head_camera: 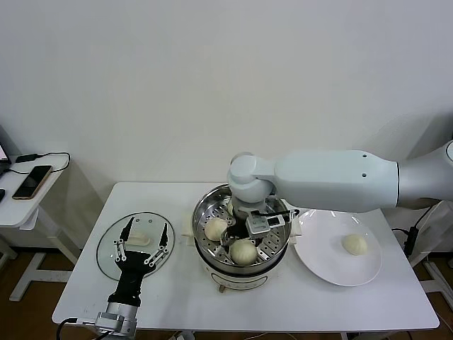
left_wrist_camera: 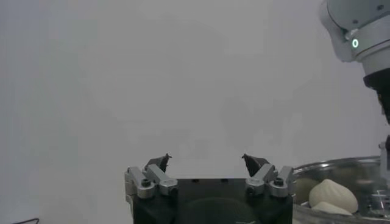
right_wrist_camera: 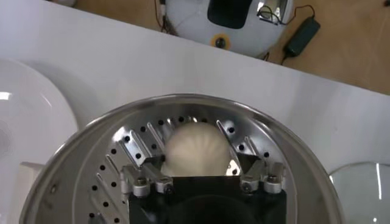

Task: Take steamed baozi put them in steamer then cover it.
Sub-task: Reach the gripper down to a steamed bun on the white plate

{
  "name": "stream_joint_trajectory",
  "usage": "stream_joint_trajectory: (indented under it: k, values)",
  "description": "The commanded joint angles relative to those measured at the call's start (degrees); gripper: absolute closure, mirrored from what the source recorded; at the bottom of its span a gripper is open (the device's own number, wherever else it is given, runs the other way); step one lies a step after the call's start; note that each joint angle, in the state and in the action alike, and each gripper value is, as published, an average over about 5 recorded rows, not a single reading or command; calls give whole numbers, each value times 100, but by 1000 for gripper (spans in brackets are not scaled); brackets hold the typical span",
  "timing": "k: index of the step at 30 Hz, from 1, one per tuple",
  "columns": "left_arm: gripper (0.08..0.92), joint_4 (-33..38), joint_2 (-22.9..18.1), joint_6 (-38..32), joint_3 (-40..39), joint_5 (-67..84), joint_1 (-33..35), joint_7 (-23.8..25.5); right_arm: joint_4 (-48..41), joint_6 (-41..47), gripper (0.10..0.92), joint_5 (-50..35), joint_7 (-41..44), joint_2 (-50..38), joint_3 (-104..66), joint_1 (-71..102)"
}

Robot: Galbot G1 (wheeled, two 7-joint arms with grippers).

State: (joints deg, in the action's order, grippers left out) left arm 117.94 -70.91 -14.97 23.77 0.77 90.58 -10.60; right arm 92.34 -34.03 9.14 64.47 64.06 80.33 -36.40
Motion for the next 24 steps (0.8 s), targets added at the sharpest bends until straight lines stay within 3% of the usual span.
stream_joint_trajectory:
  k: [1,8,14,19,24]
  values:
    - [177,-16,5,-5,-3,-2,-9,3,-153,174,203,-475,249,-327,-411,-239]
    - [177,-32,18,15,-31,-6,-44,4,-691,1498,203,-1830,678,-1399,-753,-648]
    - [177,3,10,43,-78,-21,-48,7,-2014,3001,203,-2679,1017,-2247,-788,-667]
    - [177,34,3,48,-79,-30,-25,10,-2939,3301,203,-2810,1052,-2695,-490,-374]
    - [177,32,-3,63,-68,-38,-18,13,-3229,3343,203,-2728,827,-3074,-181,143]
